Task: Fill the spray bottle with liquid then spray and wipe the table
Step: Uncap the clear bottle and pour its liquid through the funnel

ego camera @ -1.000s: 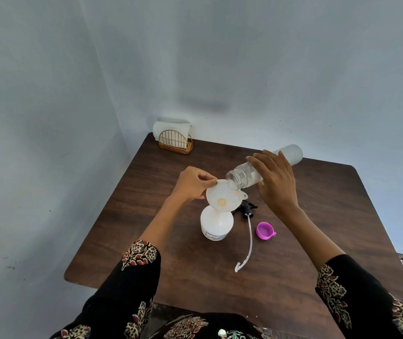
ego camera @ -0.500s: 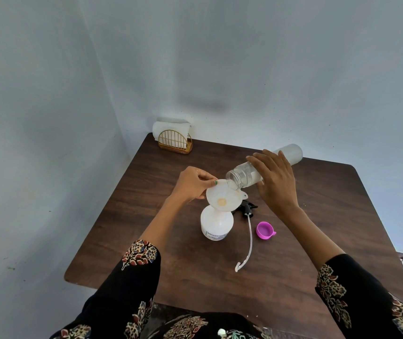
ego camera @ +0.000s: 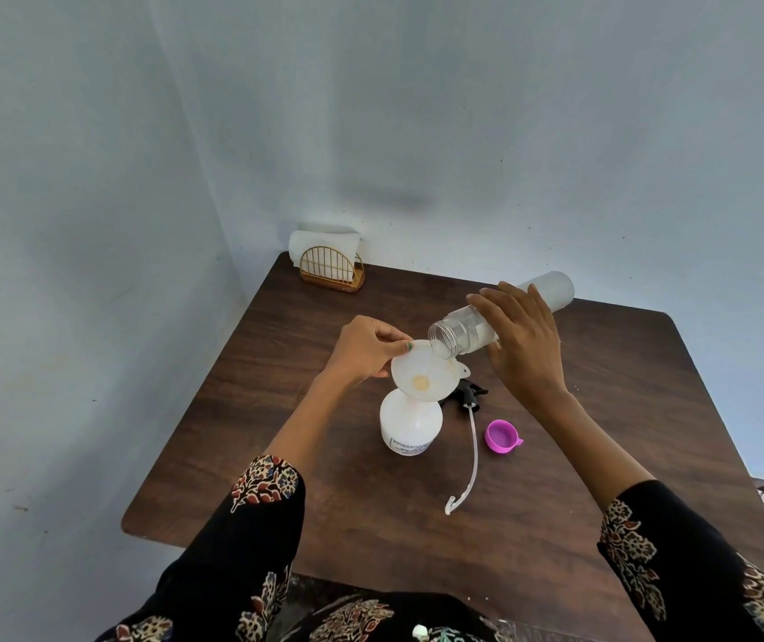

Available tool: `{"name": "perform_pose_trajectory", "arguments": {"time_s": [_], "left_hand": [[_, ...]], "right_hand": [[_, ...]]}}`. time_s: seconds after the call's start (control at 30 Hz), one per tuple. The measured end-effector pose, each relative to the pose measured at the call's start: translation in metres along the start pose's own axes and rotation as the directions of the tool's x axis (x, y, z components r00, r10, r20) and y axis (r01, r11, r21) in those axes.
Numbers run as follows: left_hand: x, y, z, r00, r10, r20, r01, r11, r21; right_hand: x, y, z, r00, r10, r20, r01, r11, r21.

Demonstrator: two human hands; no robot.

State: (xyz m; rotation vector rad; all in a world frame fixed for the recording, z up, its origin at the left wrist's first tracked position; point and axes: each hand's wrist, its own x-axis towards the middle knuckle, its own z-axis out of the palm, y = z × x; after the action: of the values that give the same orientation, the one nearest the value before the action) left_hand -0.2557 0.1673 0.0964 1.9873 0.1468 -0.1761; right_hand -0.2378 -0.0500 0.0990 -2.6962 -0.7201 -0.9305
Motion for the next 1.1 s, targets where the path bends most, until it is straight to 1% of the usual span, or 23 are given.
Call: {"name": "perform_pose_trajectory", "arguments": {"time_s": [0.3, 0.83, 1.1], "left_hand": [[-0.0008, 0.0002, 0.0002, 1.0, 0.002, -0.007, -0.002, 1.0, 0.005], [-0.0012, 0.0014, -0.0011, 1.0, -0.012, 0.001, 0.012, 1.0, -0.018], [-0.0011, 0.0011, -0.0018, 1.0, -0.009, 0.006, 0.009, 1.0, -0.009]], "right_hand": [[-0.001, -0.0016, -0.0019, 1.0, -0.005, 0.007, 0.005, 1.0, -0.009], [0.001, -0.0038, -0.0034, 1.0, -0.005, -0.028, 0.005, 1.0, -0.011], [0.0005, -0.0058, -0.0034, 1.0, -0.001, -0.007, 0.001, 1.0, -0.009]]}}
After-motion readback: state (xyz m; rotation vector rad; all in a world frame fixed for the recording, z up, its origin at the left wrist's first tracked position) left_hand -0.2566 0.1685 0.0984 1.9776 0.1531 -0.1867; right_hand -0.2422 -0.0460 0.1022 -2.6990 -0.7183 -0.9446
